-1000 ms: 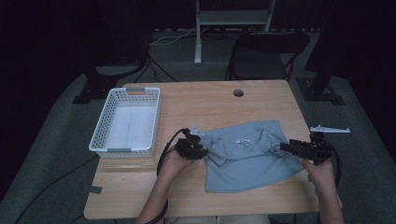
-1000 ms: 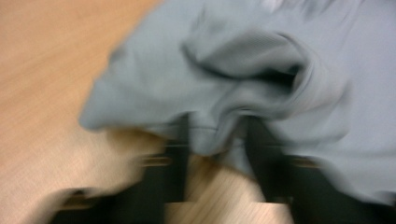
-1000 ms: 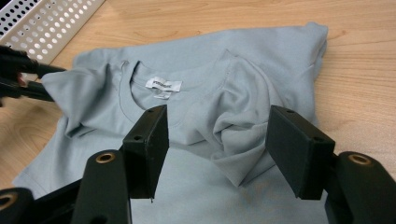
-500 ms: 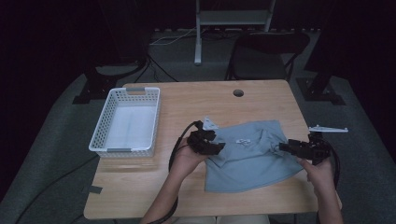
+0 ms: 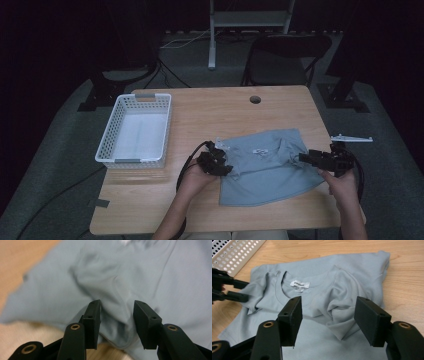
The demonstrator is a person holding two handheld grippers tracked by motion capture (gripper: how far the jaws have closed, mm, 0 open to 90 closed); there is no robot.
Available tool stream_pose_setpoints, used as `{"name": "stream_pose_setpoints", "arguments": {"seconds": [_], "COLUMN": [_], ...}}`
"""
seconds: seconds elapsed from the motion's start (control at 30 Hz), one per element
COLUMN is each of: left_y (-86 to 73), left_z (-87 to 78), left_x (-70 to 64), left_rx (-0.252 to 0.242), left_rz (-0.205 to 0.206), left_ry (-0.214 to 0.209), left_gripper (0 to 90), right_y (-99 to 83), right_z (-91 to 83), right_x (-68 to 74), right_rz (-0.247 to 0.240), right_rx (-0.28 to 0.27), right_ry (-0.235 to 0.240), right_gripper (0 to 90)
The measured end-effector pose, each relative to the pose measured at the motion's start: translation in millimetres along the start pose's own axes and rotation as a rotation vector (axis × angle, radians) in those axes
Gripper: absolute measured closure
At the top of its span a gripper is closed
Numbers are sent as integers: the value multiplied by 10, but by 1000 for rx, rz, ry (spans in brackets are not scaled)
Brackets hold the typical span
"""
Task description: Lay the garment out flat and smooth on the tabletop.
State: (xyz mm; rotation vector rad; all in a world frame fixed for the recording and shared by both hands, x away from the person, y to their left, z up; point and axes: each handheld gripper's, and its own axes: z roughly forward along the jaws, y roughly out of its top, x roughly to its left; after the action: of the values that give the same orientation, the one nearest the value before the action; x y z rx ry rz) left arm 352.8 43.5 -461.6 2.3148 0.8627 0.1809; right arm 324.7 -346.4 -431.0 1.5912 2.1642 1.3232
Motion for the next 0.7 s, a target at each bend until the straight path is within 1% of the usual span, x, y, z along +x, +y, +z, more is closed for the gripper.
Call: {"name": "stream_pose_setpoints", "arguments": {"seconds": [0.03, 0.07, 0.1, 0.17, 0.27, 0.3, 0.33, 0.4, 0.47, 0.57, 0.6, 0.63, 0.67, 0.7], "left_y": [-37, -64, -80, -102, -121, -122, -116, -84, -28, 77, 114, 147, 182, 212], "left_z": [9, -3, -19, -50, -96, -122, -156, -225, -274, -298, -296, -290, -281, -277], "left_x": [21, 42, 59, 85, 122, 140, 164, 213, 244, 268, 283, 293, 302, 319], "left_rx": [-10, -14, -13, -2, 12, 8, -3, -41, -64, -80, -83, -87, -93, -106], "left_rz": [-11, -12, -14, -10, -11, -14, -24, -64, -77, -87, -95, -104, -108, -125], "left_ry": [-15, -23, -21, -9, -12, -17, -15, 4, 24, 49, 50, 68, 97, 94], "left_gripper": [603, 608, 626, 633, 632, 625, 600, 517, 477, 435, 419, 419, 414, 391], "right_y": [-1, -3, -5, -8, -2, 5, 18, 61, 123, 251, 294, 332, 363, 384], "right_z": [3, 5, 8, 15, 28, 35, 42, 68, 110, 219, 266, 315, 369, 424], "right_x": [4, 8, 9, 12, 39, 54, 69, 94, 109, 98, 85, 67, 40, 11], "right_rz": [-3, -4, -6, -4, -17, -23, -33, -47, -65, -101, -110, -124, -135, -143], "right_rx": [2, 3, 5, 9, 19, 23, 26, 31, 38, 66, 79, 90, 98, 105], "right_ry": [0, -1, 0, 0, 7, 10, 13, 18, 20, 12, 10, 10, 11, 19], "right_gripper": [387, 387, 387, 387, 387, 387, 387, 387, 387, 367, 353, 347, 323, 312]}}
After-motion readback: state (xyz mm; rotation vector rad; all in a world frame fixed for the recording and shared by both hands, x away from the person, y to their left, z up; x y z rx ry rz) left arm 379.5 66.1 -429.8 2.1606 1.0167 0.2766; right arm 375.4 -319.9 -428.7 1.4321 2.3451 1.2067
